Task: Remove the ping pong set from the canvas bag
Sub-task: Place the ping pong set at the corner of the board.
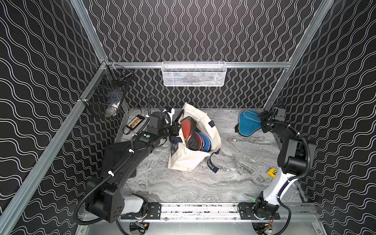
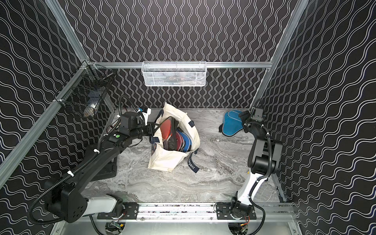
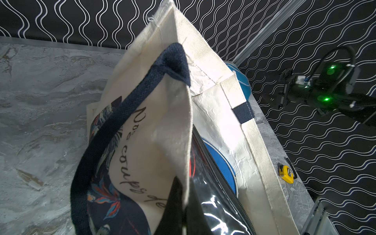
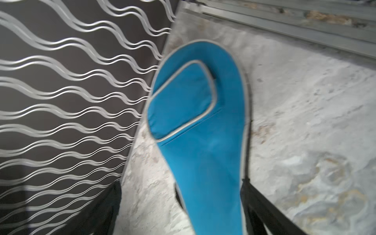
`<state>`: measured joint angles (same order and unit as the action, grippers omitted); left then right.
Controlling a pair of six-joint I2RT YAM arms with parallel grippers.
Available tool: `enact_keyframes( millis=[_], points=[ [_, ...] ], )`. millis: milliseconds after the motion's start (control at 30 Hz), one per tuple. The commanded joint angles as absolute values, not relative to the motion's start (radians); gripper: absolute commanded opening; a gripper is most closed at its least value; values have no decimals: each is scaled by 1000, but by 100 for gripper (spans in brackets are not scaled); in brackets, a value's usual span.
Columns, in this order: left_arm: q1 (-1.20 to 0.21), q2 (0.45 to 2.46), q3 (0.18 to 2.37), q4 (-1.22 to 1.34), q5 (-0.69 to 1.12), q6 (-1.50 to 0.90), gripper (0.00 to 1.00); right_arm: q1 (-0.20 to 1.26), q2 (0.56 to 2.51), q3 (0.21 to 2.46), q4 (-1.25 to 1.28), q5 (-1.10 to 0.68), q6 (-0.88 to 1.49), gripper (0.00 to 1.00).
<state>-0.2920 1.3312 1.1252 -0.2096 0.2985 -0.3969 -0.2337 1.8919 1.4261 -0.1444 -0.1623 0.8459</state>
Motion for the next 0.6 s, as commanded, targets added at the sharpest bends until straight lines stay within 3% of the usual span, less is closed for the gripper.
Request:
enact_keyframes(
  millis=[0,267,433,567],
  points=[
    [-293,1323,1121,-192,327,-409,0,-145,1804,1395,-171,-64,766,92],
    [-295,1340,1116,-186,341,-390,0,134,1502,1210,-70,-7,658,89],
    [-296,1366,1121,-169,394,-386,0,292,1416,1167,-52,-151,658,81],
    [-296,1374,1128,-175,395,-379,0,408,1465,1203,-83,-256,667,77]
  ],
)
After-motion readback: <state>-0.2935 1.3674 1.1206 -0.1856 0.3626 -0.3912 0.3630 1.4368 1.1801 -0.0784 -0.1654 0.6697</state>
